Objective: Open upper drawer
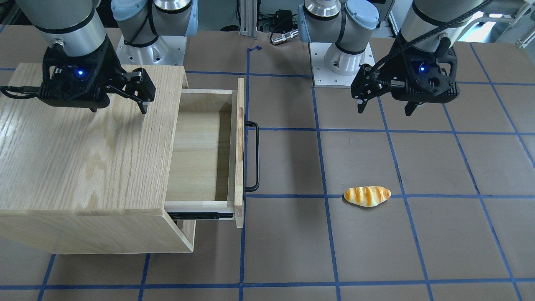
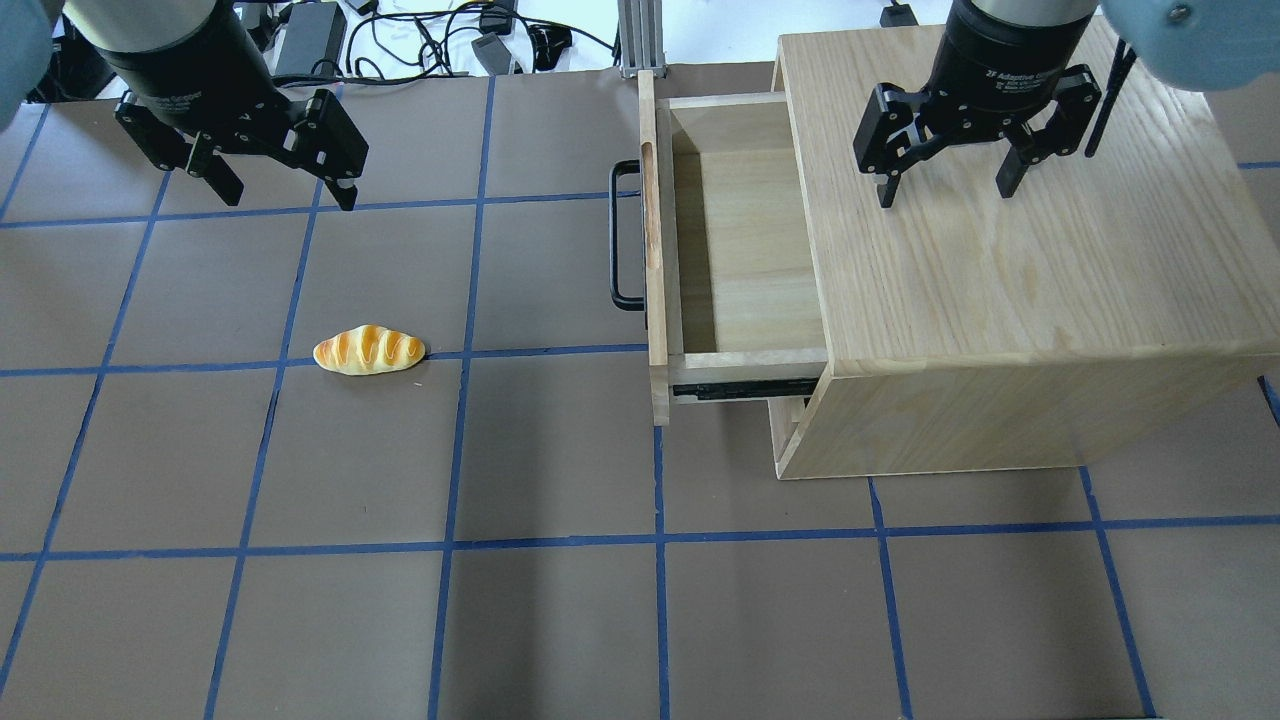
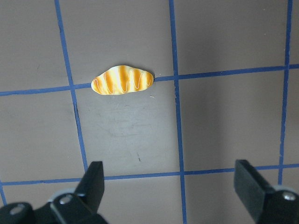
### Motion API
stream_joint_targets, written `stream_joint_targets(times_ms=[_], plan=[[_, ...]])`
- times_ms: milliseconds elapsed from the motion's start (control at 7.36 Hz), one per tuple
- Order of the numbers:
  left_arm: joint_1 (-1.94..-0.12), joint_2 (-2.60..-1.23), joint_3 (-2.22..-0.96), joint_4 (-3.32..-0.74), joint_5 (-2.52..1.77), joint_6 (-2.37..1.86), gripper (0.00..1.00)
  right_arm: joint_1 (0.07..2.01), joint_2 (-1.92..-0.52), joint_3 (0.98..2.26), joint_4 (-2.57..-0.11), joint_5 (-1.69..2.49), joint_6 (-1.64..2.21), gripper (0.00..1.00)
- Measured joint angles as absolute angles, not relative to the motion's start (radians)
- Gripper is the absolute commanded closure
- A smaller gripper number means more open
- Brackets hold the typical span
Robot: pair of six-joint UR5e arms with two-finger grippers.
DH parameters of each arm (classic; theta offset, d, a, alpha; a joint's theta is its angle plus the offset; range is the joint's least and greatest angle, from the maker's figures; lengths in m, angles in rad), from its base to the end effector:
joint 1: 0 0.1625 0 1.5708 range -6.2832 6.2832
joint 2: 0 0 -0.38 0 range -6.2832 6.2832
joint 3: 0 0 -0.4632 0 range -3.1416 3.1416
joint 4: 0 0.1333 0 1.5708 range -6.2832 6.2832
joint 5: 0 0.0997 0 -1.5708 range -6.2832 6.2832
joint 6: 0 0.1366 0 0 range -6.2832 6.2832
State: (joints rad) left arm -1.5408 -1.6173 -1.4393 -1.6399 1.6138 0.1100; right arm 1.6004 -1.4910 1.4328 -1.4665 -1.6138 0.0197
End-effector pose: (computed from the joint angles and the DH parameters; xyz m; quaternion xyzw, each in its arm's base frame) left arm -0.1099 -0.5846 0.4465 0.0398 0.9989 -0.0064 0.0220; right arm 0.1447 -0.5820 0.4273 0.0054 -0.9995 -0.0225 0.0221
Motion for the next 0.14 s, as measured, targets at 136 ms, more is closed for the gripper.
stream_joint_targets(times_ms=[136], plan=[[-1.542, -1.617, -1.44, -1.639, 1.611, 0.109, 0.0, 1.6, -1.491, 1.433, -1.466, -1.614, 0.019, 0.0]])
